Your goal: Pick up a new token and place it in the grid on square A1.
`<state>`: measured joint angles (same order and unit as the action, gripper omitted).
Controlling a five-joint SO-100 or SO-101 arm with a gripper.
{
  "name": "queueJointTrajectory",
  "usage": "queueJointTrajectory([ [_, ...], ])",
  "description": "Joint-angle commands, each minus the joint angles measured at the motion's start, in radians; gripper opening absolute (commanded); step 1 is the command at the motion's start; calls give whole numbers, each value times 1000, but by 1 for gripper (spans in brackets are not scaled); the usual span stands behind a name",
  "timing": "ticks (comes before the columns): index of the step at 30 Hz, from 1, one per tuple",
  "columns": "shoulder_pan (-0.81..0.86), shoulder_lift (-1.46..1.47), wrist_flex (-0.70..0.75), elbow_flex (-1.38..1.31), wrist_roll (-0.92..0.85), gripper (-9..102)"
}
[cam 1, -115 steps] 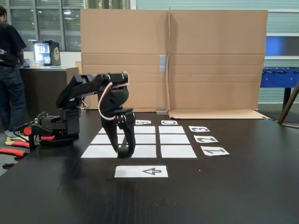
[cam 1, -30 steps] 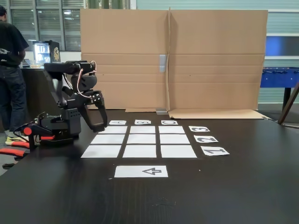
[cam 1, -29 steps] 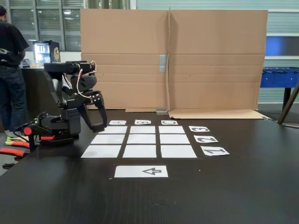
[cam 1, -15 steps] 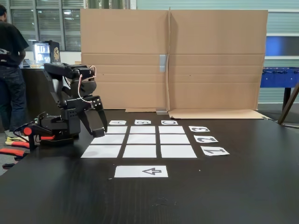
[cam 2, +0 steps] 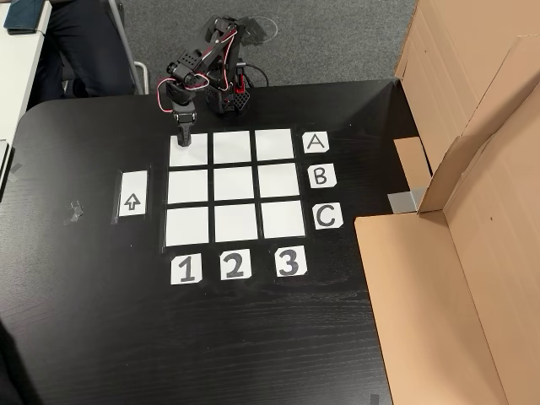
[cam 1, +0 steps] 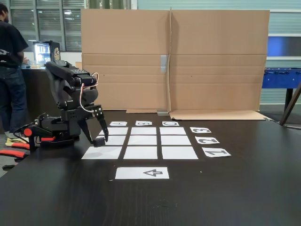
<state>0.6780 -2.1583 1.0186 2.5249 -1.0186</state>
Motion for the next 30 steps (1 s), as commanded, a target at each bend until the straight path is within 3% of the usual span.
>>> queueJointTrajectory([
  [1, 12, 38, -20, -5, -8, 11],
  [30, 2, 227, -15, -101, 14, 10],
])
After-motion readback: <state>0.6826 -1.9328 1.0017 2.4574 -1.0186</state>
